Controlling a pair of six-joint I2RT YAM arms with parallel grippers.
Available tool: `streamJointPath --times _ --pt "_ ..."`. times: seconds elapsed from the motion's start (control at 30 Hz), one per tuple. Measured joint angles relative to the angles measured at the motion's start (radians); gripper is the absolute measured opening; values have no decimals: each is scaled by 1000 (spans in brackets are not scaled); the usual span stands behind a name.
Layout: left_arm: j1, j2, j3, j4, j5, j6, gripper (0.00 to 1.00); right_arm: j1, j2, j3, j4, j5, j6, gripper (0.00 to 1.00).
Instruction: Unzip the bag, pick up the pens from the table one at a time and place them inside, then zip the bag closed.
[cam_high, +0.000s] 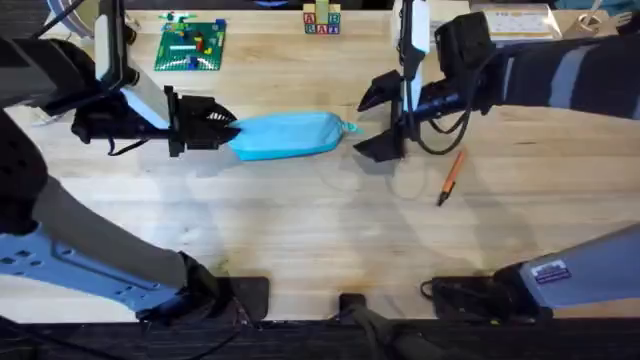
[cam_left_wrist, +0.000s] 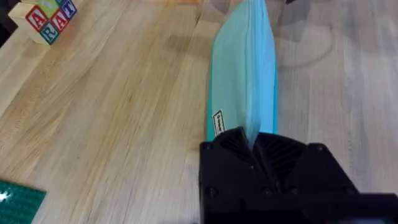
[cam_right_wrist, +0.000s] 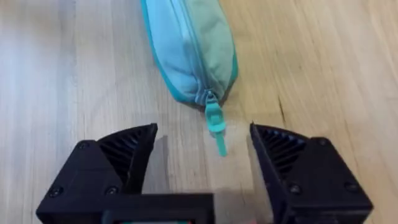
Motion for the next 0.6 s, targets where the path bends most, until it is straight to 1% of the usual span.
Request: streamJointPath --times 0.3,0.6 --pt "0 0 0 0 0 0 42 41 26 3 27 0 11 881" --pt "0 0 0 0 0 0 42 45 56 4 49 0 30 870"
